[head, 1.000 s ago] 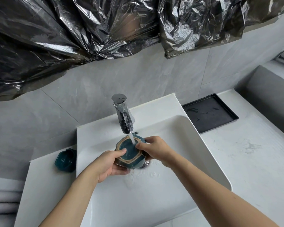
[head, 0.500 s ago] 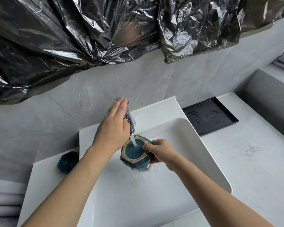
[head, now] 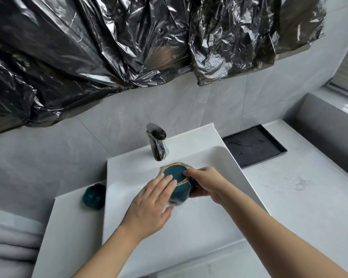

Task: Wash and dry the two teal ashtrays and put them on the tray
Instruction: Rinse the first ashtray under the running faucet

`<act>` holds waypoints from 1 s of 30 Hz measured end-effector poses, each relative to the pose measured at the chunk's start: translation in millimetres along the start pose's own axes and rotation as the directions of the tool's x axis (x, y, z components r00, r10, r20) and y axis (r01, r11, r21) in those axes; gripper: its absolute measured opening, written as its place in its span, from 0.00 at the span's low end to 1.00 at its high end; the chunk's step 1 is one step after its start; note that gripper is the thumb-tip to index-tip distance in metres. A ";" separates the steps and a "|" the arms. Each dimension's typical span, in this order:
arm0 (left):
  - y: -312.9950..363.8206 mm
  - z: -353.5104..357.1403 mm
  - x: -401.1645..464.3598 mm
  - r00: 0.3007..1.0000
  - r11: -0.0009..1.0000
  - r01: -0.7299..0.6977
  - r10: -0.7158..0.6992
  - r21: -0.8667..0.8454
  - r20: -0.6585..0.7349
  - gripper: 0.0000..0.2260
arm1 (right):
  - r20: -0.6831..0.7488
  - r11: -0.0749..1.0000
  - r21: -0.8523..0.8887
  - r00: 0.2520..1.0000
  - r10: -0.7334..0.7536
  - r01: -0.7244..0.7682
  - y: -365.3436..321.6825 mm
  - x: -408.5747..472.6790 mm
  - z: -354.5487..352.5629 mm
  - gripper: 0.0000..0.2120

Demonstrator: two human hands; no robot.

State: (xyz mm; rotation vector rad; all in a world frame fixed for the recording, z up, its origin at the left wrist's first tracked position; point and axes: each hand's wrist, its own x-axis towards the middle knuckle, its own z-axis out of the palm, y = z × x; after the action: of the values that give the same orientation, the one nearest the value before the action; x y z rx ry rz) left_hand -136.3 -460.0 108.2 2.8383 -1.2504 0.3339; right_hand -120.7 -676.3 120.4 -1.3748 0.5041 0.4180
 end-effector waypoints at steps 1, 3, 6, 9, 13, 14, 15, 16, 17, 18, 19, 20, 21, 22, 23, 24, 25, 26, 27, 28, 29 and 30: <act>-0.9 0.1 -1.6 1.000 1.000 0.014 -0.014 0.008 0.000 0.28 | 0.007 1.000 -0.008 1.000 0.008 -0.008 0.5 -3.9 0.6 0.12; -1.4 -3.0 -2.3 1.000 1.000 0.002 -0.002 0.020 -0.025 0.26 | 0.014 0.999 -0.031 1.000 0.020 -0.020 2.2 -10.7 1.6 0.12; -2.3 -9.1 -3.0 0.993 0.994 -0.095 0.099 0.063 -0.064 0.23 | 0.036 0.996 -0.087 0.999 0.027 -0.024 3.7 -16.8 1.9 0.12; -9.3 -16.3 0.1 0.981 0.986 -0.153 0.158 0.060 -0.110 0.23 | 0.072 0.987 -0.156 0.997 0.041 -0.029 3.6 -17.6 3.3 0.15; -18.3 -13.0 4.1 0.997 0.997 -0.043 0.038 -0.070 -0.068 0.24 | 0.086 0.939 -0.338 0.996 -0.029 0.056 14.1 -5.3 5.4 0.27; -19.8 -9.5 4.4 0.998 0.993 0.033 -0.038 -0.116 -0.044 0.23 | 0.089 0.909 -0.400 0.992 -0.089 0.117 21.2 0.4 4.5 0.29; -21.8 -3.6 4.4 0.991 0.979 0.128 -0.133 -0.161 -0.025 0.22 | 0.098 0.868 -0.456 0.981 -0.168 0.194 28.8 5.4 3.6 0.30; -23.7 3.6 4.3 0.970 0.945 0.239 -0.244 -0.222 0.005 0.22 | 0.116 0.812 -0.513 0.959 -0.258 0.280 37.5 11.3 2.0 0.29; -25.5 10.7 2.9 0.938 0.890 0.339 -0.344 -0.306 0.040 0.22 | 0.144 0.738 -0.571 0.929 -0.342 0.360 47.0 17.0 -0.1 0.28; -27.5 18.4 0.8 0.905 0.818 0.410 -0.420 -0.402 0.068 0.21 | 0.183 0.654 -0.627 0.896 -0.405 0.424 55.9 22.1 -2.0 0.26; -29.4 26.3 -2.1 0.878 0.744 0.448 -0.471 -0.495 0.087 0.21 | 0.221 0.570 -0.679 0.869 -0.442 0.462 64.1 27.8 -4.2 0.26; -31.5 34.7 -5.3 0.860 0.679 0.461 -0.500 -0.571 0.100 0.19 | 0.246 0.507 -0.713 0.850 -0.466 0.484 70.9 33.8 -5.1 0.28; -33.3 43.0 -8.4 0.849 0.620 0.462 -0.516 -0.635 0.114 0.18 | 0.256 0.475 -0.727 0.838 -0.483 0.496 76.4 39.7 -5.2 0.30; -34.8 50.7 -11.1 0.841 0.557 0.461 -0.523 -0.691 0.139 0.17 | 0.258 0.477 -0.717 0.829 -0.496 0.508 80.3 43.7 -3.5 0.29; -35.4 57.6 -12.7 0.833 0.485 0.458 -0.527 -0.745 0.168 0.16 | 0.255 0.497 -0.693 0.822 -0.509 0.522 83.2 47.0 -1.4 0.26; -35.4 63.5 -13.9 0.824 0.406 0.454 -0.531 -0.793 0.199 0.17 | 0.248 0.515 -0.669 0.814 -0.524 0.536 85.5 51.3 0.5 0.21; -34.2 67.2 -14.3 0.815 0.321 0.442 -0.534 -0.838 0.226 0.19 | 0.236 0.519 -0.657 0.803 -0.547 0.547 86.5 54.3 2.7 0.17; -32.5 69.4 -14.2 0.807 0.249 0.434 -0.534 -0.866 0.251 0.22 | 0.217 0.516 -0.658 0.794 -0.567 0.549 86.8 56.2 4.9 0.16; -30.9 71.1 -13.6 0.798 0.188 0.431 -0.535 -0.883 0.276 0.24 | 0.198 0.526 -0.653 0.794 -0.575 0.544 86.5 56.8 6.9 0.16; -28.7 71.8 -13.0 0.789 0.135 0.432 -0.534 -0.891 0.302 0.24 | 0.181 0.555 -0.633 0.800 -0.572 0.539 86.1 56.5 9.0 0.16; -25.7 71.8 -12.8 0.778 0.074 0.434 -0.534 -0.898 0.332 0.22 | 0.168 0.603 -0.595 0.816 -0.554 0.532 85.9 55.2 10.8 0.17; -22.8 71.5 -12.4 0.762 0.014 0.437 -0.536 -0.899 0.362 0.18 | 0.160 0.661 -0.543 0.837 -0.523 0.517 86.3 53.0 12.3 0.17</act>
State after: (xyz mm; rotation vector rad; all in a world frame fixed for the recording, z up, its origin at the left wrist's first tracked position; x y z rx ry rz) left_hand -114.5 -443.1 37.4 1.7780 -0.0887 -0.3144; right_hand -124.0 -651.5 21.5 -2.0269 -0.0525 0.0725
